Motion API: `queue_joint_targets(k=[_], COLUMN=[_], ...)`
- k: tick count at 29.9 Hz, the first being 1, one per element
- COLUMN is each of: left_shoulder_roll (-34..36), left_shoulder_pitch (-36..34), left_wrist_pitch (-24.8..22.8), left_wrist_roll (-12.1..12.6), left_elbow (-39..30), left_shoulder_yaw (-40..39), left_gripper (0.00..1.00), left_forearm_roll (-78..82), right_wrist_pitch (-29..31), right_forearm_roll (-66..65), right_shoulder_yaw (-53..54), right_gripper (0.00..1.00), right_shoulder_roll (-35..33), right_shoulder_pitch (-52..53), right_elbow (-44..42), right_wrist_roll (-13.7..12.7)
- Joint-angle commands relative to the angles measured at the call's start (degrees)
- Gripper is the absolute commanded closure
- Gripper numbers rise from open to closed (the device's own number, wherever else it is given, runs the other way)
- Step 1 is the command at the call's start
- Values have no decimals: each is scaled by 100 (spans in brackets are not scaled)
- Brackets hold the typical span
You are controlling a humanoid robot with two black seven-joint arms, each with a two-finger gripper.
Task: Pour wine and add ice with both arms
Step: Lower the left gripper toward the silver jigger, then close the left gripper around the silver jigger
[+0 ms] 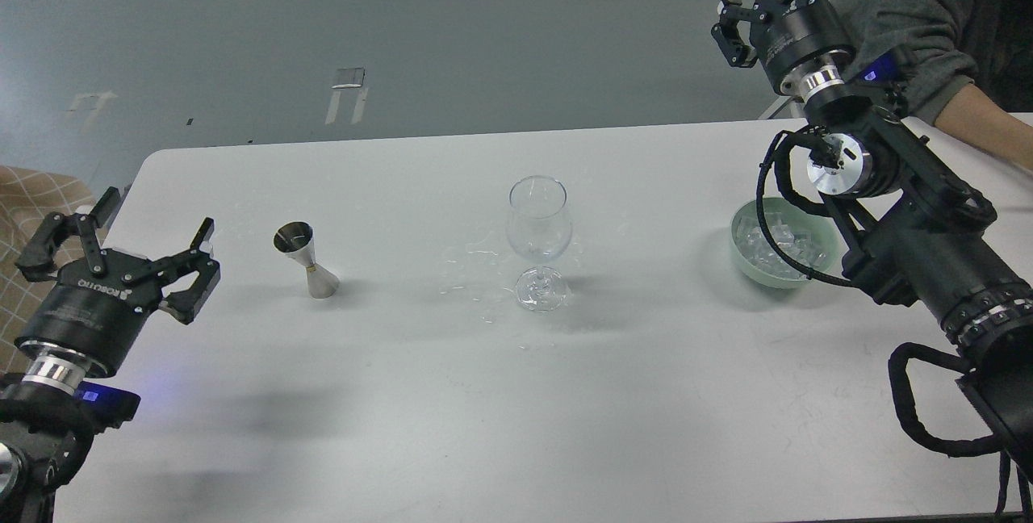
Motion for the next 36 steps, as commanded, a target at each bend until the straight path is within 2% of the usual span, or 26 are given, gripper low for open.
queue_joint_targets(k=[1,6,8,13,19,29,36], left_shoulder_roll=[-163,-435,-680,-927,-963,-1015,-1015], left_shoulder_pitch=[65,31,-144,-505,-690,-1095,-1630], left_wrist_pitch=[-6,2,20,38,38,126,134], left_wrist_roll=[-63,-124,-238,-274,-423,-458,-537], left_elbow=[63,335,738,1328,1742,1997,2656], left_shoulder_yaw=[186,345,345,354,476,855,837], left_gripper=[3,2,2,2,2,2,2], left_forearm_roll=[44,289,640,913,1002,1002,1011], right_wrist_pitch=[0,0,-9,-18,-18,-18,-18], right_forearm_roll=[0,0,0,0,0,0,0], right_shoulder_yaw=[-82,-91,-91,-100,-91,-91,-91], right_gripper=[0,0,0,0,0,0,0], right_shoulder_roll=[1,-8,1,-17,-61,-52,-104], right_shoulder_pitch=[-10,-10,-1,-10,-133,-150,-159], right_elbow=[9,0,0,0,0,9,18], right_wrist_roll=[0,0,0,0,0,0,0])
